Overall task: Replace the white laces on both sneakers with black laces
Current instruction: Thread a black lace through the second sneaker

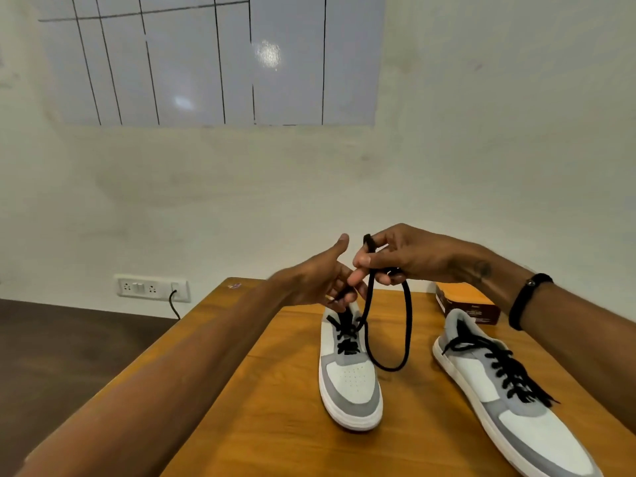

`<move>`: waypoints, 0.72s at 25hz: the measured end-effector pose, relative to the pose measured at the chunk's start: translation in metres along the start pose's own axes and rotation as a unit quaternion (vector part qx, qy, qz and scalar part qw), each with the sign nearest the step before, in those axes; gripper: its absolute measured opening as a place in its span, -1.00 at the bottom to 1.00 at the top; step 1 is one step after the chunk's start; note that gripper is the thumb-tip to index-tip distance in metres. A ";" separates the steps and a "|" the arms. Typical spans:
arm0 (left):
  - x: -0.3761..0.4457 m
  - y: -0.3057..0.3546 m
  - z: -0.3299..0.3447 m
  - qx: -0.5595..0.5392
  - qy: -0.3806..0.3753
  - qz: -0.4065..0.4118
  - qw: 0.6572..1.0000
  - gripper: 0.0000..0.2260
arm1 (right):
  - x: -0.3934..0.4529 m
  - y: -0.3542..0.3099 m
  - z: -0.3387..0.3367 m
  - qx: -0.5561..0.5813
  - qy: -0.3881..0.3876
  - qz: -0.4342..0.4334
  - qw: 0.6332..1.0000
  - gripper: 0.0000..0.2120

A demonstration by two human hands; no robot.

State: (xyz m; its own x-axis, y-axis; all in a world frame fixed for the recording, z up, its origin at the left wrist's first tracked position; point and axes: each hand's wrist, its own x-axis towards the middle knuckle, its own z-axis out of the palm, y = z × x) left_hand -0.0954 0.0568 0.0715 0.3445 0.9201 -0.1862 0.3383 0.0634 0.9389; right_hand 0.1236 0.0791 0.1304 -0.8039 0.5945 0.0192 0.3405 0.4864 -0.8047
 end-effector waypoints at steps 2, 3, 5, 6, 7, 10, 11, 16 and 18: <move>0.003 -0.005 0.000 0.010 0.011 0.006 1.000 -0.14 | -0.002 0.002 0.001 -0.001 0.009 -0.007 1.000 -0.75; 0.003 -0.007 0.001 0.006 0.010 0.014 1.000 -0.18 | -0.004 0.001 0.003 0.003 0.018 -0.010 1.000 -0.75; 0.002 -0.009 0.005 -0.026 -0.019 0.030 0.999 -0.28 | -0.005 -0.002 0.004 0.007 0.026 -0.013 1.000 -0.76; 0.001 -0.010 0.009 -0.049 -0.041 0.034 0.997 -0.30 | -0.006 -0.004 0.004 0.005 0.022 -0.014 1.000 -0.77; -0.001 -0.010 0.013 -0.077 -0.057 0.035 0.995 -0.32 | -0.007 -0.005 0.003 0.001 0.014 -0.017 1.000 -0.77; -0.004 -0.007 0.020 -0.150 -0.057 0.047 0.986 -0.41 | -0.007 -0.006 -0.001 -0.024 0.007 -0.037 0.999 -0.75; -0.003 -0.007 0.018 -0.159 -0.046 0.057 0.985 -0.45 | -0.008 -0.007 -0.001 -0.032 0.014 -0.041 0.999 -0.74; -0.010 -0.008 0.006 -0.199 -0.003 0.105 0.974 -0.75 | -0.015 -0.010 0.002 -0.006 0.008 -0.008 1.000 -0.72; -0.013 -0.005 0.002 -0.186 0.031 0.120 0.975 -0.76 | -0.016 -0.008 0.002 -0.009 0.033 -0.009 0.999 -0.70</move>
State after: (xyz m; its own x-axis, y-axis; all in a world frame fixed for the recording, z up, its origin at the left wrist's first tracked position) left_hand -0.1002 0.0436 0.0687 0.3180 0.9463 0.0592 -0.0913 -0.0316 0.9953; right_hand 0.1329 0.0642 0.1356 -0.7758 0.6267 0.0737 0.3353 0.5084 -0.7932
